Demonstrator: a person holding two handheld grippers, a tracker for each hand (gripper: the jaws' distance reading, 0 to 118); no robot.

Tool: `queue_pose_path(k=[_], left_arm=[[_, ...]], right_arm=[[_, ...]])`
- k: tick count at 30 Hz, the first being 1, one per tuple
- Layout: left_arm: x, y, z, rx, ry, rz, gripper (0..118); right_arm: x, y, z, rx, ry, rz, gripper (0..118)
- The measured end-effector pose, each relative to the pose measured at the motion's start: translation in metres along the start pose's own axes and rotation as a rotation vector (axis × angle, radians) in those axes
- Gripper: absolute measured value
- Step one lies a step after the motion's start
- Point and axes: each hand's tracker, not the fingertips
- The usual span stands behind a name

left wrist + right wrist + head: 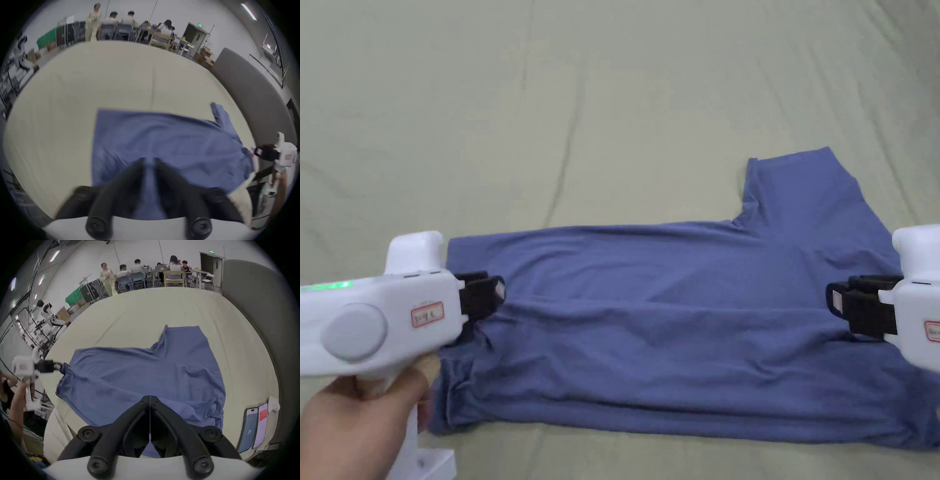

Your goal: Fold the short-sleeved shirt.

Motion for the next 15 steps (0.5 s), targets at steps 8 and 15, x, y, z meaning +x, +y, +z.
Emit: queue_pose_path(k=[8, 15], left_arm=[[-0.034, 0.071, -0.105, -0.227, 0.061, -0.011, 118], [-0.035, 0.078, -0.114, -0.213, 0.121, -0.025, 25]], right_arm=[[0.017, -0.002, 0.002, -0.015, -0.030, -0.037, 3], [0.045, 0.004, 0.000, -0.051, -0.126, -0.057, 3]])
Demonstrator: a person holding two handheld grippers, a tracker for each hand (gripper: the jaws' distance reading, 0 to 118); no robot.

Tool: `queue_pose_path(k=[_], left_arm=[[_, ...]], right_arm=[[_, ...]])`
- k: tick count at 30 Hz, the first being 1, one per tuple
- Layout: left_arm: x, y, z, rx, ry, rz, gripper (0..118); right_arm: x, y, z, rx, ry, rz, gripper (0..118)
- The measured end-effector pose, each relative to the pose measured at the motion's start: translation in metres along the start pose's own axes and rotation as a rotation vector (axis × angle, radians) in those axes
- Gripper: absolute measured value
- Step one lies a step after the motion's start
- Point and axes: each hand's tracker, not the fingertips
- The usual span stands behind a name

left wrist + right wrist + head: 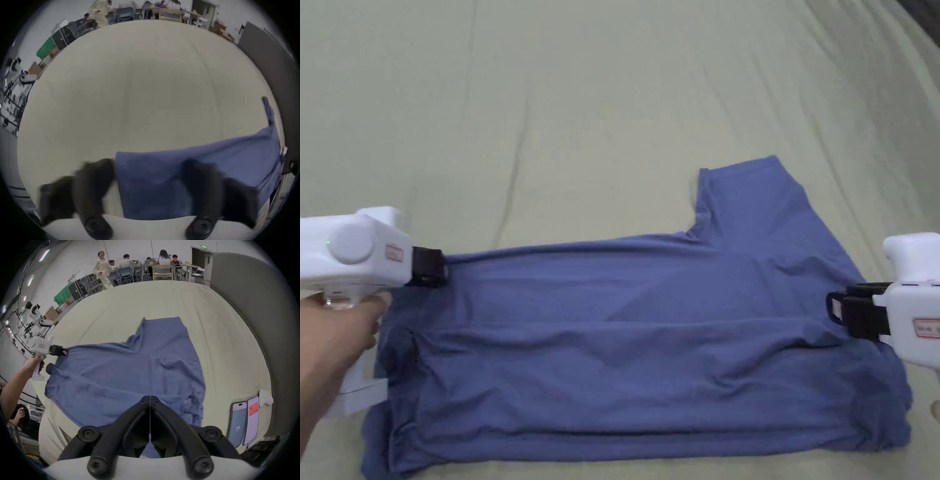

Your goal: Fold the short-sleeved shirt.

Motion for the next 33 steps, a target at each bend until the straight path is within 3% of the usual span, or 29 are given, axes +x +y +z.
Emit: queue_pose_path(k=[1, 3, 6, 8, 9, 11, 12, 14, 16, 18, 20, 21, 22, 23, 24, 25, 26, 33], left_arm=[[0.001, 0.004, 0.005, 0.034, 0.017, -0.013, 0], [-0.001, 0.010, 0.013, 0.096, -0.177, 0.034, 0], [0.010, 0.018, 0.021, 0.085, -0.125, -0.007, 0], [0.008, 0.025, 0.025, 0.107, -0.160, -0.001, 0], [0.009, 0.027, 0.028, 0.107, -0.156, 0.010, 0], [0.010, 0.030, 0.028, 0.114, -0.138, 0.012, 0], [0.010, 0.030, 0.026, 0.113, -0.132, 0.000, 0], [0.008, 0.031, 0.022, 0.103, -0.094, -0.039, 0], [0.004, 0.027, 0.016, 0.081, -0.073, -0.058, 0], [0.003, 0.019, 0.014, 0.059, -0.079, -0.036, 0], [-0.005, 0.015, 0.008, 0.042, -0.085, 0.001, 0], [-0.006, 0.012, 0.009, 0.037, -0.090, 0.017, 0], [-0.007, 0.011, 0.007, 0.038, -0.091, 0.023, 0], [-0.007, 0.009, 0.006, 0.036, -0.094, 0.029, 0], [-0.007, 0.008, 0.004, 0.033, -0.096, 0.032, 0], [-0.003, 0.008, 0.006, 0.031, -0.097, 0.031, 0], [-0.001, 0.008, 0.006, 0.032, -0.097, 0.027, 0], [0.002, 0.014, 0.039, 0.083, -0.135, -0.026, 0]], right_arm=[[0.006, 0.005, -0.004, -0.005, -0.023, -0.004, 3], [0.016, 0.019, -0.015, -0.013, -0.044, -0.002, 3], [0.031, 0.054, -0.039, -0.009, -0.059, 0.022, 3], [0.042, 0.082, -0.060, -0.016, 0.003, 0.049, 3], [0.046, 0.095, -0.070, -0.022, -0.010, 0.040, 26], [0.056, 0.117, -0.104, -0.102, -0.022, 0.006, 118], [0.061, 0.130, -0.111, -0.024, 0.002, -0.005, 114], [0.068, 0.144, -0.138, -0.136, -0.022, -0.051, 116], [0.072, 0.135, -0.158, -0.225, -0.114, -0.081, 116], [0.076, 0.128, -0.170, -0.224, -0.126, -0.097, 110], [0.077, 0.124, -0.173, -0.227, -0.117, -0.132, 77], [0.075, 0.122, -0.170, -0.218, -0.124, -0.149, 76], [0.073, 0.124, -0.164, -0.200, -0.134, -0.146, 67], [0.069, 0.123, -0.161, -0.191, -0.141, -0.117, 49], [0.064, 0.127, -0.158, -0.179, -0.134, -0.060, 9], [0.060, 0.128, -0.154, -0.168, -0.141, -0.026, 4], [0.058, 0.129, -0.150, -0.162, -0.187, 0.008, 4], [0.057, 0.127, -0.086, -0.075, -0.077, 0.039, 4]])
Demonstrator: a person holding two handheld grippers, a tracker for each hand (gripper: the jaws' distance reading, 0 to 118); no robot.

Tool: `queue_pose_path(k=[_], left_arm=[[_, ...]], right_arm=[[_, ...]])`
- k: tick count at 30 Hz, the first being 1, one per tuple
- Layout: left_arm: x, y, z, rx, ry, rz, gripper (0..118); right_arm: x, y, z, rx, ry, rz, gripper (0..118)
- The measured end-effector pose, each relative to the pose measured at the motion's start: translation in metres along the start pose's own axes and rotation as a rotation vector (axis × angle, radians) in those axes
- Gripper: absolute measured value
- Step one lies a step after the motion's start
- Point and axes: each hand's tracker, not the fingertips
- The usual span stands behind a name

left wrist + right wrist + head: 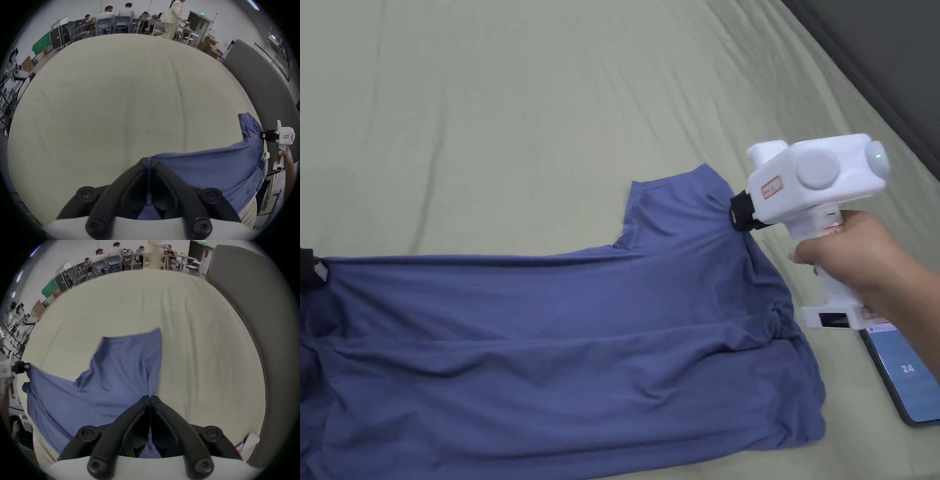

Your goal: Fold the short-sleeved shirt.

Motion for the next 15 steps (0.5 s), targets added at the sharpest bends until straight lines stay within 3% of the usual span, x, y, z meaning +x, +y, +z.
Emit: queue_pose_path(k=[4, 9, 15], left_arm=[[-0.003, -0.010, 0.041, 0.039, -0.037, -0.063, 0], [-0.017, -0.041, 0.082, 0.040, -0.108, -0.062, 0], [-0.016, -0.095, 0.089, -0.061, -0.112, -0.157, 0]], right_arm=[[-0.007, -0.027, 0.059, 0.047, 0.010, 0.095, 4], [-0.010, -0.081, 0.113, 0.029, 0.061, 0.084, 4], [-0.017, -0.148, 0.114, -0.061, 0.083, 0.031, 4]])
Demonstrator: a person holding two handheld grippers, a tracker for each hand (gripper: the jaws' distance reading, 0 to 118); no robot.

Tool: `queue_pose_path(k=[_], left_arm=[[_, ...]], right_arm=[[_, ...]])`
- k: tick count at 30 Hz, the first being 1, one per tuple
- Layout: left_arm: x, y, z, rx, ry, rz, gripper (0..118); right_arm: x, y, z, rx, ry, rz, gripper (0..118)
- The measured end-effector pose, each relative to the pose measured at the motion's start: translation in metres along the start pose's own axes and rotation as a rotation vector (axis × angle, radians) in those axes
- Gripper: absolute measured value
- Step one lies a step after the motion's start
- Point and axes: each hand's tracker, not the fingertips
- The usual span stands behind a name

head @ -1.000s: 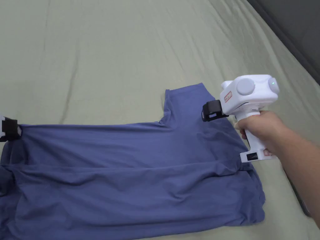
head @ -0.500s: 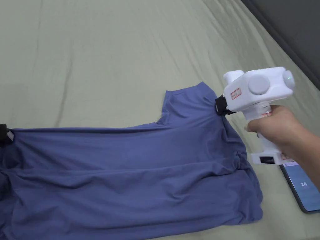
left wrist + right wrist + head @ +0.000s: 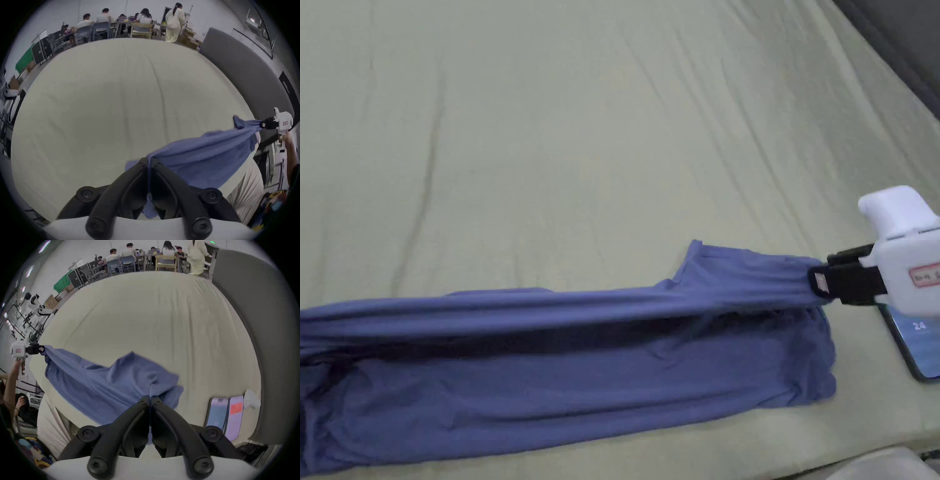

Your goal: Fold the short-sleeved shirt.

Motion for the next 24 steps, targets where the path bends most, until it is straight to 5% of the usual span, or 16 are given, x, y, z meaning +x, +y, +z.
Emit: queue_pose_path(k=[12, 20, 21, 22, 23, 24], left_arm=[[0.001, -0.061, -0.036, -0.107, 0.041, 0.026, 0], [0.007, -0.062, -0.041, -0.085, 0.105, 0.063, 1], [0.009, -0.059, -0.029, -0.073, 0.115, 0.092, 8], [0.010, -0.055, -0.015, -0.012, 0.112, 0.153, 38], [0.011, -0.053, 0.000, 0.064, 0.065, 0.192, 92], [0.012, -0.051, 0.016, 0.137, 0.000, 0.212, 118]], right_arm=[[0.003, -0.051, -0.067, -0.128, -0.062, -0.055, 3], [-0.006, -0.055, -0.084, -0.118, -0.112, -0.002, 11], [-0.004, -0.050, -0.073, -0.120, -0.087, -0.019, 33], [-0.003, -0.045, -0.057, -0.097, -0.045, -0.072, 63], [-0.004, -0.042, -0.044, -0.049, -0.037, -0.086, 104], [-0.008, -0.038, -0.026, 0.019, -0.039, -0.091, 118]])
